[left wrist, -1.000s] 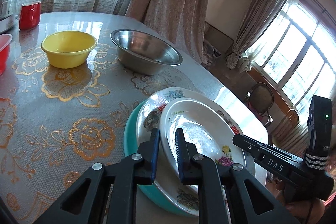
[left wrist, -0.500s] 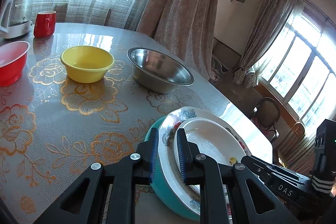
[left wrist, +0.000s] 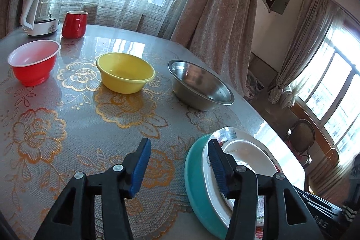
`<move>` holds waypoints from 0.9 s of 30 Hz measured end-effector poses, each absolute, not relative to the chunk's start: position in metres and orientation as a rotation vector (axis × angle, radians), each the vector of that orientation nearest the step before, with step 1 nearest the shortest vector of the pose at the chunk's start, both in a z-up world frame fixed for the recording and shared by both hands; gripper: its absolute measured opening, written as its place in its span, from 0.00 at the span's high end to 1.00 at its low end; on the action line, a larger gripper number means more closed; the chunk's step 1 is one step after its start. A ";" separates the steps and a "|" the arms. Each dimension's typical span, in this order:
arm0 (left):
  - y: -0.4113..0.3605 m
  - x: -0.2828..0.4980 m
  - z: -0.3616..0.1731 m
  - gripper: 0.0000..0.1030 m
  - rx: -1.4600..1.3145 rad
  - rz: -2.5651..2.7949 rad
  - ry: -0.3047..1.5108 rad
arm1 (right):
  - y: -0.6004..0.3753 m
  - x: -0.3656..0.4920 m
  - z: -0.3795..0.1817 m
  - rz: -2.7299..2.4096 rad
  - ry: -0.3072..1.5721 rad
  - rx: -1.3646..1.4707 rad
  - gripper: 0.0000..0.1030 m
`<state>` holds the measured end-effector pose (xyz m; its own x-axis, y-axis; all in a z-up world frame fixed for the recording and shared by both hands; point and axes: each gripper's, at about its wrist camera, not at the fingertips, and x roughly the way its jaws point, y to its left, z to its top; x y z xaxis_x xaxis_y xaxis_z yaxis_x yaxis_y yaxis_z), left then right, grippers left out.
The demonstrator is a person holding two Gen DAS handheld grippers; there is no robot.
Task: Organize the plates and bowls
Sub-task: 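Lower the floral plate onto the red-character plate and open both grippers, then move both grippers to the steel bowl and pinch its rim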
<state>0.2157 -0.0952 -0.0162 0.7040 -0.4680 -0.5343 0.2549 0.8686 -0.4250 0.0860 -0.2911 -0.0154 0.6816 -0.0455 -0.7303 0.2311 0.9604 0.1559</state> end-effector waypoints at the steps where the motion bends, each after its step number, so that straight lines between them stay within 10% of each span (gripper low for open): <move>1: -0.093 0.216 -0.016 0.41 -0.336 -0.391 0.674 | -0.292 0.086 -0.014 -0.154 0.803 0.248 0.74; 27: -0.063 0.253 -0.036 0.27 -0.414 -0.243 0.743 | -0.348 0.162 0.001 -0.039 0.897 0.394 0.60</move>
<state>0.2532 -0.0635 -0.0360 0.7140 -0.3569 -0.6023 0.0690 0.8920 -0.4467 0.1618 -0.3482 0.0013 0.6279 0.1304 -0.7673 0.1959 0.9276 0.3180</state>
